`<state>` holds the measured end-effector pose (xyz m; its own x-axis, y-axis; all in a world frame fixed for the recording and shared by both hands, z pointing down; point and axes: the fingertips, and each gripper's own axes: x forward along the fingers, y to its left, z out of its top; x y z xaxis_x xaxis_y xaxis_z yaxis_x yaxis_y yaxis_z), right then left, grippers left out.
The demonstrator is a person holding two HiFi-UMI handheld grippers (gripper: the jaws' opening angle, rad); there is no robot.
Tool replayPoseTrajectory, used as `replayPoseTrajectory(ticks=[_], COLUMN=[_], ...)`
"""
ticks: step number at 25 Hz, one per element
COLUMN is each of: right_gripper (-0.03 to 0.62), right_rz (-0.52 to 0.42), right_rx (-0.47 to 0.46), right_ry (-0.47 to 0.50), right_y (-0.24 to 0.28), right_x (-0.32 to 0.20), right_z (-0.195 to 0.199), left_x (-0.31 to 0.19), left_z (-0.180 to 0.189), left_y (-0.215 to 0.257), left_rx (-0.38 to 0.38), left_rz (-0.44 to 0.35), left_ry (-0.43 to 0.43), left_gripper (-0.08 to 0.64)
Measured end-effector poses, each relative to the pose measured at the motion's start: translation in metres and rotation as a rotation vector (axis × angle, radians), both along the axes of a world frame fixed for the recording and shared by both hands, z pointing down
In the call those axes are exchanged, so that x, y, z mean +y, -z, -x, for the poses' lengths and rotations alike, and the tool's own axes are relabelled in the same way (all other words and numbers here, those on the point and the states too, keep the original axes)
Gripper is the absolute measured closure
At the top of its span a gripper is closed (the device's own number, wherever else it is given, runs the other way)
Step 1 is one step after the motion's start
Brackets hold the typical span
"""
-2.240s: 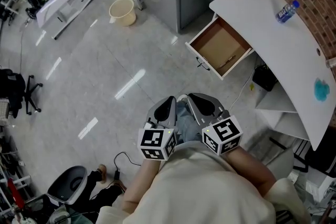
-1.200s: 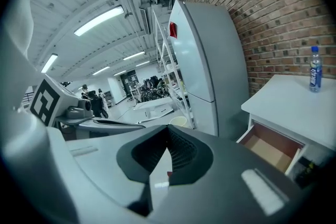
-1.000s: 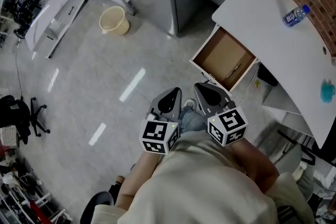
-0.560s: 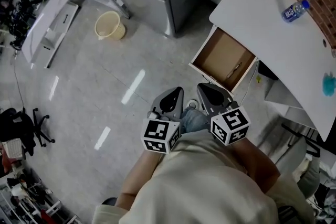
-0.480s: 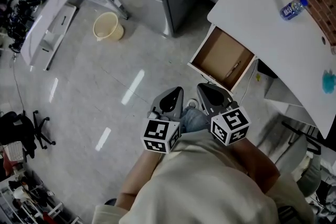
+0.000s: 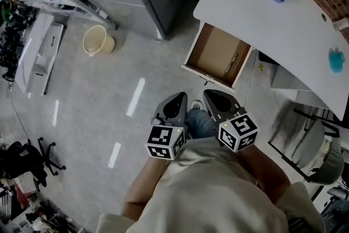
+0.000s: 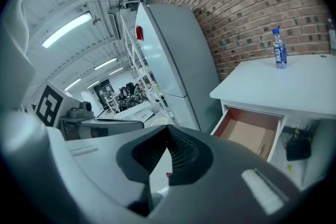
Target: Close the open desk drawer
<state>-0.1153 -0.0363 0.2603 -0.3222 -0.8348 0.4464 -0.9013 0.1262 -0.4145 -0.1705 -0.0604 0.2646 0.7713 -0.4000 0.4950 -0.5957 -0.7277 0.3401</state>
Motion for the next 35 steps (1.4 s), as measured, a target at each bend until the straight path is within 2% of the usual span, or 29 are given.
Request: replayPoseTrajectory(ticks=[9,19,27,35], right_gripper=[0.588,0.588,0.588,0.588], right_rz=[0.050,0.115,0.167,0.202], right_rx=[-0.058,-0.119,-0.129,-0.115], right_ry=[-0.173,-0.335,-0.428,-0.462], right_y=[-0.038,-0.111,-0.182,-0.246], right_x=[0.022,0.030,0.036,0.037], right_z=[-0.029,-0.043,-0.060,-0.071], left_x=[0.009,0.013,0.003,0.004], left_z=[-0.033,-0.045,-0.059,-0.071], left_y=[-0.038,-0.110,-0.178,-0.239], left_rx=[-0.017,-0.043,-0.074,-0.098], left_rz=[0.049,0.114,0.149,0.164], left_ry=[-0.133,-0.267,-0.298,-0.326], left_gripper=[0.557,0.557,0.557,0.557])
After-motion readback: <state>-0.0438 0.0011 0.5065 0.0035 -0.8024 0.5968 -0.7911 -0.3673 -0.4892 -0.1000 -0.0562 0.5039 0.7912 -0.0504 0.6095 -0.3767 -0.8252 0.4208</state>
